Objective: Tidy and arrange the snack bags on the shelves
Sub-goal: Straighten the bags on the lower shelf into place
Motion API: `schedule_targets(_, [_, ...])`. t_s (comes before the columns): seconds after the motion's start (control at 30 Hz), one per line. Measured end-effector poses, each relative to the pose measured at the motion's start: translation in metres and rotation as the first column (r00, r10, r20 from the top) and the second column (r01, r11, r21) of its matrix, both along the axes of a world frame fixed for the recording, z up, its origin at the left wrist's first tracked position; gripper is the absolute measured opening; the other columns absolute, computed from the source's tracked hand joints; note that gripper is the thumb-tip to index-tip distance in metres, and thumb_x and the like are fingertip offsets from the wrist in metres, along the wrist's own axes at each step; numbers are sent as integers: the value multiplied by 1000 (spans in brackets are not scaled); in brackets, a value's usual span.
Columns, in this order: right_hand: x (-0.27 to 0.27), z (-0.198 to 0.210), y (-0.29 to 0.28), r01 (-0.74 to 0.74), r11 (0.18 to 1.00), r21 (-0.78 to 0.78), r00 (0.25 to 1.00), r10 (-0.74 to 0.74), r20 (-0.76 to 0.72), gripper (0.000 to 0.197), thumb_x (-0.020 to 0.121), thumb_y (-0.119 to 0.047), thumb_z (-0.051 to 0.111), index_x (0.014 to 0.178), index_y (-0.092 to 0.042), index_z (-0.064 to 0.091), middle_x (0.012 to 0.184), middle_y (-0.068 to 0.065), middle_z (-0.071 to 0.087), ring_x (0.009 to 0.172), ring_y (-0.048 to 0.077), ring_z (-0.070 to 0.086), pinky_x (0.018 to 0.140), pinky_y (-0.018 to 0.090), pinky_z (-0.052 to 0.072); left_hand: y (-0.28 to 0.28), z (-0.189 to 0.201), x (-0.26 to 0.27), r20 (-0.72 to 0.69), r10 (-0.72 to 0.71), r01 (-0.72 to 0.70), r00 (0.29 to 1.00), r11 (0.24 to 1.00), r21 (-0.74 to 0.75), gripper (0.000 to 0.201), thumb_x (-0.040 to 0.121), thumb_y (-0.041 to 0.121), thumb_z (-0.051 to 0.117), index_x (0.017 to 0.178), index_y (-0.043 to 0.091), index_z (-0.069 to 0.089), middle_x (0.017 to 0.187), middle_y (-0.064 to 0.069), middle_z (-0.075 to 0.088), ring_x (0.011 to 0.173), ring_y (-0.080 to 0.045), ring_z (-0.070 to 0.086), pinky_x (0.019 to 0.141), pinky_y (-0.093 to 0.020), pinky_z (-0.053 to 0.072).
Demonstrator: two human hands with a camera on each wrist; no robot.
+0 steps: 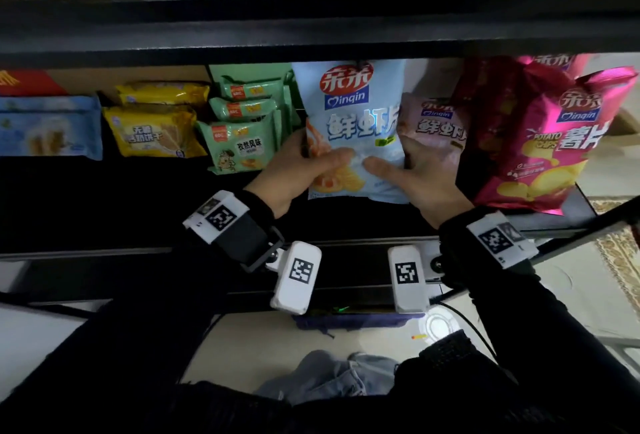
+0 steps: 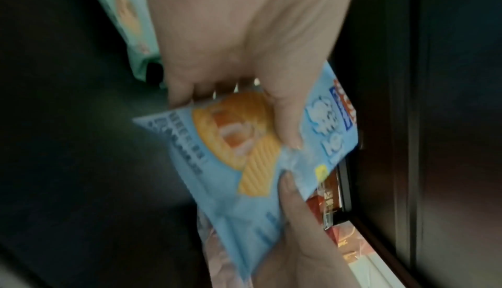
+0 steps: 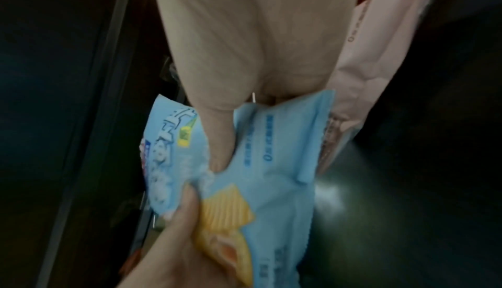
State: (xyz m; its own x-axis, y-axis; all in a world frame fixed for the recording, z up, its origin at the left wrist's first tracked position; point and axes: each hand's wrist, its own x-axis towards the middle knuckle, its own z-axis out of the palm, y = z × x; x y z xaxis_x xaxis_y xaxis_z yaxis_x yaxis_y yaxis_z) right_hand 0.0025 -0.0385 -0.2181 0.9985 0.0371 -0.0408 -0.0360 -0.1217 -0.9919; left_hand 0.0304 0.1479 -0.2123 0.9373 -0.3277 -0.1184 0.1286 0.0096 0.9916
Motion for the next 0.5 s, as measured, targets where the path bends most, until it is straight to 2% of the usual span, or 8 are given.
schedule_targets(0.07, [2, -2, -2, 67, 998, -11, 996, -66, 55, 45, 88, -10, 65, 129, 1, 52, 123, 16, 63, 111, 23, 64, 98, 37, 51, -8, -3, 6, 17, 134, -134, 991, 991, -12, 31, 83, 13, 73, 111, 19, 60, 103, 6, 72, 93, -9, 70, 78, -23, 55])
schedule_targets(0.17, [0, -8, -15, 290, 957, -24, 946, -283, 158, 32, 88, 1, 63, 119, 5, 56, 116, 8, 62, 93, -4, 65, 85, 16, 51, -16, 3, 31, 90, 246, -244, 965, 969, -35, 16, 84, 13, 72, 97, 16, 63, 85, 5, 74, 77, -9, 70, 69, -26, 56])
schedule_targets(0.2, [-1, -11, -20, 367, 929, -54, 919, -353, 175, 28, 88, 2, 63, 116, 3, 58, 110, 7, 63, 93, -2, 65, 87, 20, 51, -19, 7, 42, 121, 277, -275, 953, 961, -29, 14, 84, 13, 72, 92, 18, 62, 81, 6, 73, 74, -9, 69, 68, -26, 56])
schedule_targets(0.3, [-2, -24, -34, 484, 857, -179, 873, -457, 173, 30, 87, -5, 66, 116, 1, 58, 114, 15, 65, 108, 28, 62, 100, 45, 46, -33, 20, 76, 174, 366, -380, 914, 923, 55, 25, 77, 24, 80, 84, 19, 56, 82, 2, 68, 76, -16, 66, 71, -33, 56])
schedule_targets(0.37, [1, -32, -38, 478, 789, -387, 879, -429, 211, 35, 87, -8, 64, 120, 2, 58, 119, 18, 63, 114, 33, 58, 101, 46, 41, -43, 25, 94, 201, 385, -410, 901, 906, 104, 33, 74, 27, 82, 82, 17, 52, 78, 1, 61, 71, -16, 62, 69, -33, 57])
schedule_targets(0.4, [2, -35, -39, 469, 764, -443, 883, -413, 221, 36, 86, -8, 63, 121, 2, 58, 120, 19, 61, 115, 33, 56, 101, 45, 40, -48, 25, 100, 214, 383, -413, 899, 902, 124, 34, 75, 27, 81, 82, 16, 50, 74, 2, 58, 65, -10, 61, 64, -28, 56])
schedule_targets(0.47, [2, -38, -40, 474, 753, -456, 881, -409, 238, 40, 87, -7, 61, 125, 4, 55, 128, 21, 55, 122, 33, 50, 104, 42, 37, -56, 22, 110, 267, 349, -406, 898, 891, 202, 37, 80, 27, 78, 71, 21, 42, 63, 6, 48, 45, 6, 52, 49, -11, 45])
schedule_targets(0.5, [1, -38, -41, 483, 754, -444, 875, -423, 234, 45, 87, -6, 61, 129, 4, 51, 135, 22, 49, 127, 33, 45, 107, 39, 33, -60, 18, 114, 301, 311, -390, 901, 886, 251, 41, 83, 27, 75, 67, 24, 37, 63, 7, 43, 43, 8, 48, 46, -6, 38])
